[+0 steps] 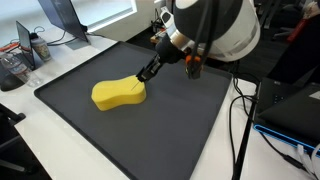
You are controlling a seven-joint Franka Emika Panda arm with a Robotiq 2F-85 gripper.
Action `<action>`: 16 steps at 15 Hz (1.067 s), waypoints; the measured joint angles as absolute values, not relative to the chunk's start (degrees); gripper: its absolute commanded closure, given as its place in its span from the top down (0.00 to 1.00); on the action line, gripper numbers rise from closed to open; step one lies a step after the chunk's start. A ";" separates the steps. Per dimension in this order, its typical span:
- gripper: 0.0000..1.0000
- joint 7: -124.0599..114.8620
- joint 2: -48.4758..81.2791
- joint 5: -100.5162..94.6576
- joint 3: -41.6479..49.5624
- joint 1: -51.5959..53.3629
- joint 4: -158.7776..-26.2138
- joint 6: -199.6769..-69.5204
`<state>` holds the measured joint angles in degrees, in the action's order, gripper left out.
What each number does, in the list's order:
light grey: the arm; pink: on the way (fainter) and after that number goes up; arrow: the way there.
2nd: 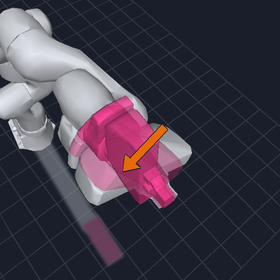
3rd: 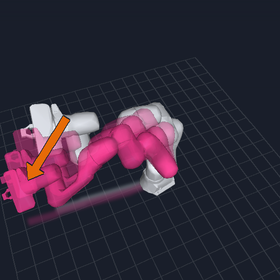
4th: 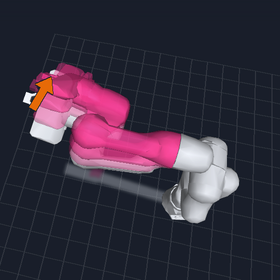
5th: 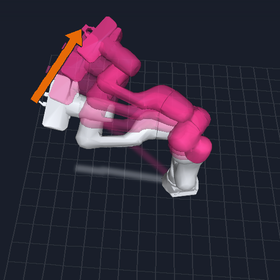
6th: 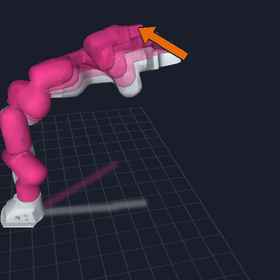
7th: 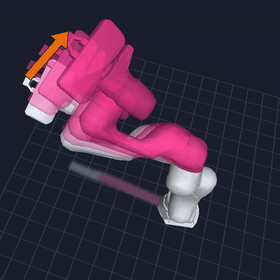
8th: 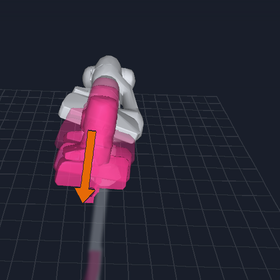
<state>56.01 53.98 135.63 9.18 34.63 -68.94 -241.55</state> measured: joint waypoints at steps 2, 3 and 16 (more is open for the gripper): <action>0.03 53.66 55.84 135.63 11.96 37.49 -68.97 -241.55; 0.03 52.75 56.80 135.65 13.34 38.76 -68.97 -241.55; 0.03 60.85 53.73 144.13 18.82 39.19 -68.83 -241.55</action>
